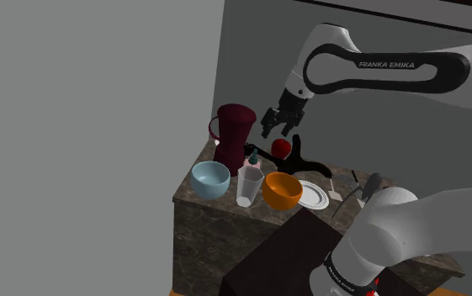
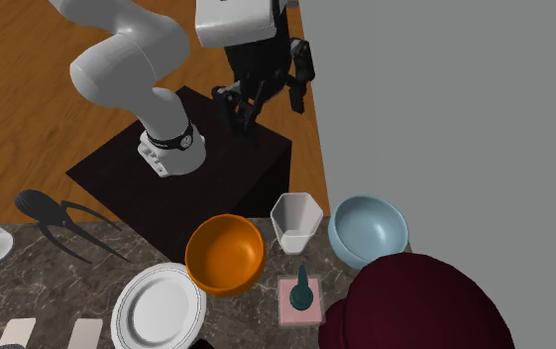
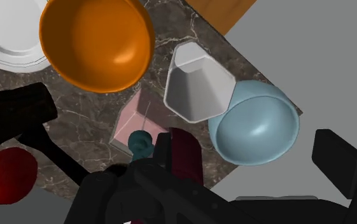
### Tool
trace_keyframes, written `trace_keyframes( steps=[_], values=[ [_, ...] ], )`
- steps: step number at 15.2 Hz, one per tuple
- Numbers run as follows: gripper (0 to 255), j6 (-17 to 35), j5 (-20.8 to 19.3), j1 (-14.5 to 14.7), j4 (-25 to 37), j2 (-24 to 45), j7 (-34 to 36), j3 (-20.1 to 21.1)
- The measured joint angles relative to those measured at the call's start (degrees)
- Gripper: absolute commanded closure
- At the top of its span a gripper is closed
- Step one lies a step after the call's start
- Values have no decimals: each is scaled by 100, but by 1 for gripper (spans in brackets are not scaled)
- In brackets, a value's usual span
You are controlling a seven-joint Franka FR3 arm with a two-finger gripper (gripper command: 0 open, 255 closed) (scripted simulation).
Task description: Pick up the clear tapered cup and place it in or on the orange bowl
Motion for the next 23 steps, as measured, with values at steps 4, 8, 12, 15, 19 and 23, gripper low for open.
trace_keyframes(
  steps=[4,8,12,15,19,23],
  values=[
    [0,750,-15,-89,-452,350,-60,-140],
    [0,1577,0,-159,-703,988,-160,-309],
    [0,2402,82,-182,-883,1692,-273,-475],
    [0,3056,207,-175,-978,2306,-436,-640],
    [0,3533,352,-119,-1011,2764,-562,-721],
    [0,3954,536,-27,-1026,3178,-698,-765]
  ],
)
